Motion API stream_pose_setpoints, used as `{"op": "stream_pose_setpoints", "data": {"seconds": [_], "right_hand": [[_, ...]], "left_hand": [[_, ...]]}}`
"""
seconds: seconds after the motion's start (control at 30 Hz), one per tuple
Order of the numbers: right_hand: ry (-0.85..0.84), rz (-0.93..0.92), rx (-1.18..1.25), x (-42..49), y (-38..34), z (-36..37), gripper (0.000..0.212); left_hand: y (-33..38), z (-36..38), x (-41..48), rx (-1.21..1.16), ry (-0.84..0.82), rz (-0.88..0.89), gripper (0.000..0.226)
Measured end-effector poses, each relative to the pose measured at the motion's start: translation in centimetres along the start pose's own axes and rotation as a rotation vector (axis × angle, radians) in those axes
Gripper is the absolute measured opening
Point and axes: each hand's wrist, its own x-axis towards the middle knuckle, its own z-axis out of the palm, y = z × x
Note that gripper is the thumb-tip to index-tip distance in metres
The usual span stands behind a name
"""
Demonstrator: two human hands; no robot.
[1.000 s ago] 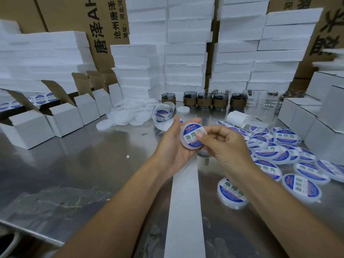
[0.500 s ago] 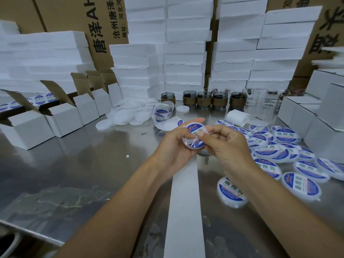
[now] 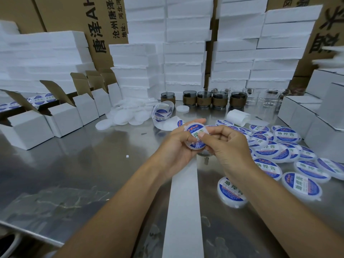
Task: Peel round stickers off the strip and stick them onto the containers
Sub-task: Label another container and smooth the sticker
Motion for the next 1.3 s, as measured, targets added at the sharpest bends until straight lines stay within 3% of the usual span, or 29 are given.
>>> {"op": "stream_pose_setpoints", "data": {"seconds": [0.3, 0.6, 0.7, 0.83, 1.0, 1.13, 1.3], "right_hand": [[0.091, -0.081, -0.097, -0.1, 0.2, 0.0, 0.013], [0.130, -0.501, -0.587, -0.6, 0.6, -0.2, 0.013], [0.112, -0.517, -0.754, -0.5, 0.9, -0.4, 0.009], [0.133, -0.472, -0.896, -0.1, 1.0, -0.9, 0.021], [0.109, -0.312, -0.743, 0.4, 1.1, -1.3, 0.035], [0.019, -0.192, -0.420, 0.4, 0.6, -0.8, 0.030], [-0.122, -0.128, -0.253, 0.3, 0.2, -0.7, 0.025]], "left_hand": [[-0.3, 0.0, 0.1, 0.084, -0.024, 0.016, 0.042], [-0.5, -0.2, 0.1, 0.154, -0.018, 0.040, 0.033], [-0.6, -0.1, 0.0, 0.190, -0.031, 0.027, 0.033], [-0.4, -0.1, -0.1, 0.187, -0.021, 0.028, 0.027], [-0.1, -0.5, 0.0, 0.164, 0.042, 0.047, 0.021], [-0.2, -0.6, 0.0, 0.198, 0.061, 0.076, 0.020], [-0.1, -0.7, 0.1, 0.146, 0.009, 0.093, 0.023]]}}
